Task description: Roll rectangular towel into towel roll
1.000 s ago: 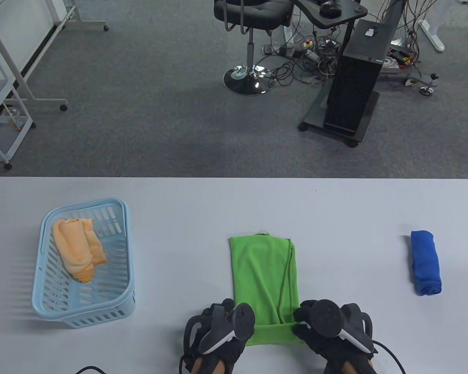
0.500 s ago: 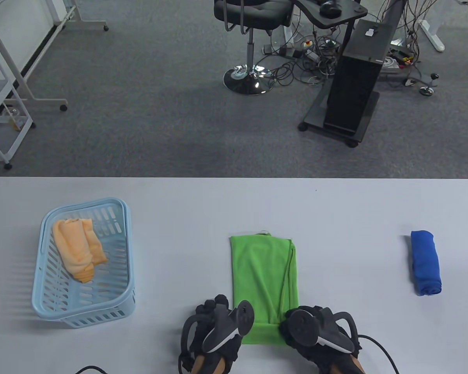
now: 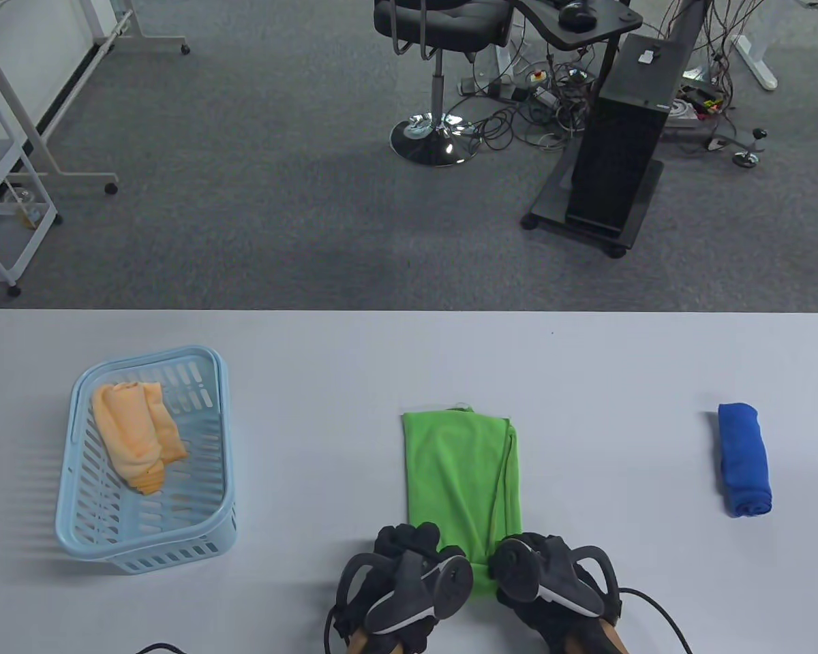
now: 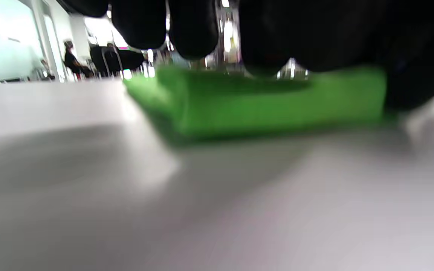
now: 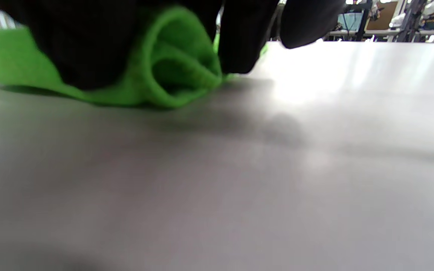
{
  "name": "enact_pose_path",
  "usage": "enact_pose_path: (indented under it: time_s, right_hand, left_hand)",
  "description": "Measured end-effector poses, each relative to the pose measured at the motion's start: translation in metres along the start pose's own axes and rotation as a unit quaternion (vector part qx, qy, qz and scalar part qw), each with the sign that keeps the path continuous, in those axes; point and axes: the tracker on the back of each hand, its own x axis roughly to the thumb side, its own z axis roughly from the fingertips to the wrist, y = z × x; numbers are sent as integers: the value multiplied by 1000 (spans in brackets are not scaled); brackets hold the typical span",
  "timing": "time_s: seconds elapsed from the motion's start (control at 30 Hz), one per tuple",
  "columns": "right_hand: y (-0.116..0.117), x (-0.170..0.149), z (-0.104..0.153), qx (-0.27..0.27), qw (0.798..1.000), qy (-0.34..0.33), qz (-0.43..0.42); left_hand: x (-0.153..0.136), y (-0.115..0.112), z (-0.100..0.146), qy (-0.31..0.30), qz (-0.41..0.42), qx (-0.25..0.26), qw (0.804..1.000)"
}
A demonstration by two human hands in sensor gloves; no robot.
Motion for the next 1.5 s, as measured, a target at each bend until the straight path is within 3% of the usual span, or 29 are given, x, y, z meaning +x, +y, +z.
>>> enact_pose_path:
  time_s: [0.07,0.3,0.4,0.5,0.7,0.83,0.93,1.0,1.1,1.2,1.33,1.5]
  right_hand:
    - [0,-2,0,13,1000,7,-21]
    - [-2,-9,1,30,998,4,-48]
    - [-3,-13,4,74,995,-4,-67]
    - [-5,-17,8,82,993,-5,-81]
    - [-7,-16,7,18,997,-2,-72]
    - [-7,-8,7,-20,997,-4,-72]
    - [-4,-6,6,-29,998,-9,-50]
    - [-3,-4,5,-64,997,-16,-36]
    - [-3,-2,4,-41,999,-12,-13]
    - [-2,-3,3,49,999,12,-14]
    - [-1,-8,4,50,998,0,-44]
    - [3,-3,5,86,996,-6,-9]
  left_hand:
    - [2,-8,-3,9,-33,-44,998]
    - [-5,-3,-3,20,22,7,1000]
    - [-6,-2,-2,16,59,-34,998]
    - [-8,-1,-2,13,82,-54,995]
    - [-7,0,-7,21,77,-47,996]
    - [-2,-1,-6,21,55,2,998]
    - [-2,-2,-5,24,43,16,999]
    - [0,-2,-5,24,21,26,999]
    - [3,3,-5,11,3,3,1000]
    - [2,4,-1,7,1,-22,1000]
    - [2,2,1,-3,13,-38,999]
    - [7,-4,-3,-11,-19,-65,998]
